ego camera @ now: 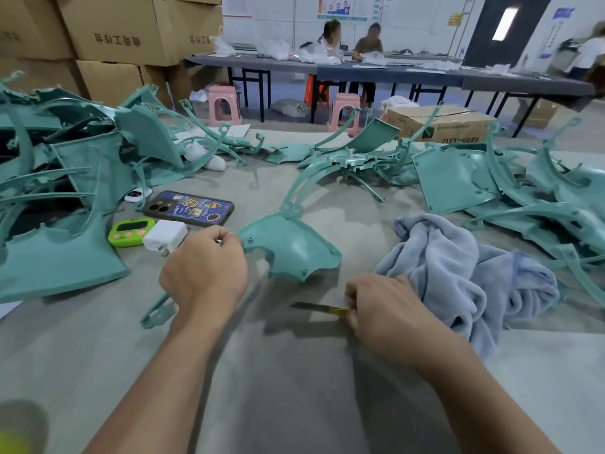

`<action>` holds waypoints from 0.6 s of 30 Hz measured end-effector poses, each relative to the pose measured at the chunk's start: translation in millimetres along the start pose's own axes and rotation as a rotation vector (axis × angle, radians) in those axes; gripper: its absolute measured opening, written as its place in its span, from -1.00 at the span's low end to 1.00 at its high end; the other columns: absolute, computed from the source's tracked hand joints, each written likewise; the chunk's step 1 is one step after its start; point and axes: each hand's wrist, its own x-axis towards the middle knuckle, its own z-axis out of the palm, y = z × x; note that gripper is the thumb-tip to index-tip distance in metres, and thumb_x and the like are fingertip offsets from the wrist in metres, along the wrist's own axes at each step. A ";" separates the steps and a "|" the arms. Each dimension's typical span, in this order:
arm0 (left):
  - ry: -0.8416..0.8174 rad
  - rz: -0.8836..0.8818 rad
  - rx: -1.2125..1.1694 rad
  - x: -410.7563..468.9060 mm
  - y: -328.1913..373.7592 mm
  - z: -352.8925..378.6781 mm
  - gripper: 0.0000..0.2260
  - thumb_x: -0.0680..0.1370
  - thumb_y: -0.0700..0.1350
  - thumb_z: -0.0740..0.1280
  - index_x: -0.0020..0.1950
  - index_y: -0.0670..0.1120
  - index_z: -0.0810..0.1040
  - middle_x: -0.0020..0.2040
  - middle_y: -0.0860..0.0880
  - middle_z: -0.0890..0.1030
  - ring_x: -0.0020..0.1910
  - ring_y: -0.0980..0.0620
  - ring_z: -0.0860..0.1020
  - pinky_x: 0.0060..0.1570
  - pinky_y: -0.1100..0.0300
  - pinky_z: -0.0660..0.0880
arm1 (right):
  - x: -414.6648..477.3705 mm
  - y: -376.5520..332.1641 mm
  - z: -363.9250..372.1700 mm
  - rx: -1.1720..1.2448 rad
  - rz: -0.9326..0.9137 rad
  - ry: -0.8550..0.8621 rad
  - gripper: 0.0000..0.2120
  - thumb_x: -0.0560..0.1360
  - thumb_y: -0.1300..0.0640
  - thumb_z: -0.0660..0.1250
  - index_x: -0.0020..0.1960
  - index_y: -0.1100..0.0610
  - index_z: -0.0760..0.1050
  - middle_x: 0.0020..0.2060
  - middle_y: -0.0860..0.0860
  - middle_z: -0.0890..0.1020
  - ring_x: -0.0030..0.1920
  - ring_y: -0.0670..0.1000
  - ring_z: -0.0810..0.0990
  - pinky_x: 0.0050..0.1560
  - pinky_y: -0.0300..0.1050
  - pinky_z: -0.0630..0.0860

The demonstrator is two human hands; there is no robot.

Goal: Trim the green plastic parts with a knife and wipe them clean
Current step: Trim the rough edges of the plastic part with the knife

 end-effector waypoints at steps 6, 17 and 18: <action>-0.002 0.166 0.043 -3.2 -2.3 -3.1 -0.70 0.50 -0.05 0.30 0.20 0.12 0.64 0.12 -0.02 0.67 0.14 -0.14 0.56 0.04 0.02 0.45 | 4.7 29.6 -19.1 0.435 0.062 0.248 -0.81 0.51 0.15 0.42 -0.24 0.05 0.47 -0.42 -0.03 0.61 -0.47 -0.11 0.51 -0.43 -0.33 0.41; -0.259 0.695 -0.121 -17.4 -0.5 7.7 -0.77 0.52 -0.14 0.41 0.17 0.00 0.69 0.09 0.06 0.69 0.09 0.01 0.56 0.18 0.14 0.42 | 13.2 18.1 -2.8 0.840 0.111 0.679 -0.81 0.55 0.22 0.41 -0.18 0.06 0.46 -0.30 0.08 0.67 -0.31 0.17 0.57 -0.54 -0.36 0.40; -0.202 0.658 -0.180 -18.1 -0.3 8.3 -0.81 0.55 -0.09 0.38 0.14 -0.02 0.70 0.04 0.04 0.70 0.05 0.03 0.56 0.09 0.17 0.42 | 12.5 16.8 -3.1 0.878 0.095 0.691 -0.80 0.55 0.23 0.40 -0.19 0.06 0.46 -0.31 0.06 0.68 -0.32 0.20 0.57 -0.55 -0.33 0.42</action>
